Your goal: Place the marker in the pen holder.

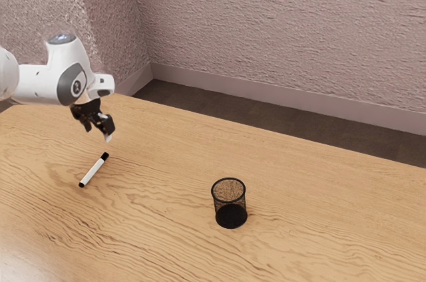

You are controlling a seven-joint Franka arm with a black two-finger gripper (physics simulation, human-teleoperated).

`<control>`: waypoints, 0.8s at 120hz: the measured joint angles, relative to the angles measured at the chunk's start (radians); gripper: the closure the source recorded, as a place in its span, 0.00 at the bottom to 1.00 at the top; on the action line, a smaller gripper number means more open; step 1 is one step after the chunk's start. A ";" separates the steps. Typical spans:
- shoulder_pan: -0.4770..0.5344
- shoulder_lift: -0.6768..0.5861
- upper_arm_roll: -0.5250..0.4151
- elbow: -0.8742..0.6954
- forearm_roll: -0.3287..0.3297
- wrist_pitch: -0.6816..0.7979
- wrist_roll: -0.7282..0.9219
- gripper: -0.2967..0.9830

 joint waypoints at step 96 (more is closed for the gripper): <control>0.036 0.264 -0.002 0.134 -0.007 0.011 -0.186 0.60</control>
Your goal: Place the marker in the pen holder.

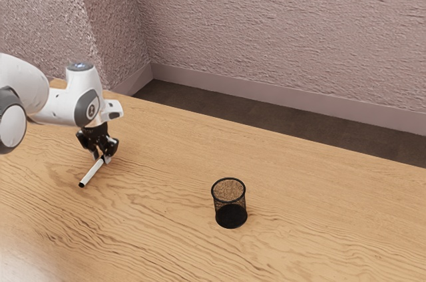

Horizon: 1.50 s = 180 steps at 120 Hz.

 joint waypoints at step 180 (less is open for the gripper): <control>-0.439 -0.332 -0.302 -0.002 0.030 -0.068 -0.290 0.84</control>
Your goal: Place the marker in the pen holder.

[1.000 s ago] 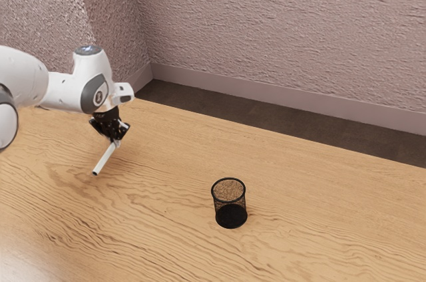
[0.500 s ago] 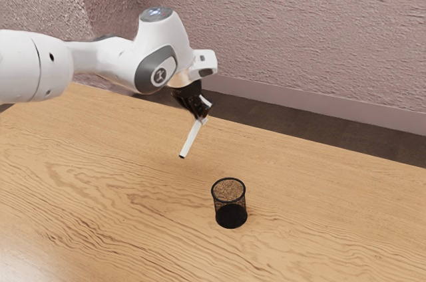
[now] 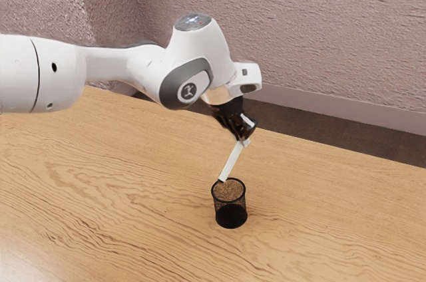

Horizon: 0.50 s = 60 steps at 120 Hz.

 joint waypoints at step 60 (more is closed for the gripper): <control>0.006 0.132 0.004 0.043 0.002 -0.004 -0.081 0.83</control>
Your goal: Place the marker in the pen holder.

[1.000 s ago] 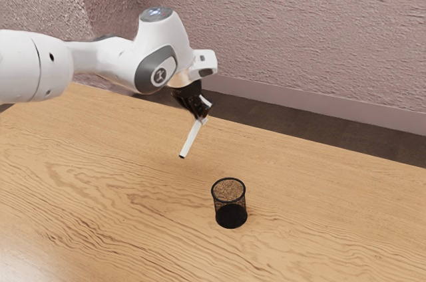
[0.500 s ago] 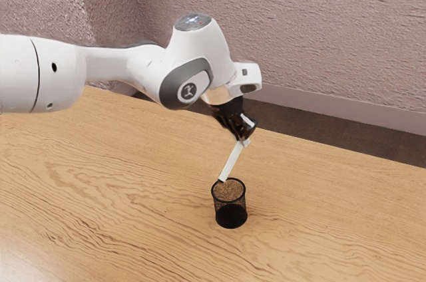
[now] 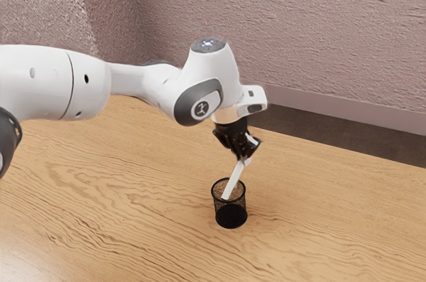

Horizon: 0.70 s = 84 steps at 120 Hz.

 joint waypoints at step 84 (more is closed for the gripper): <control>0.234 -0.338 0.087 0.134 -0.016 -0.590 0.303 0.28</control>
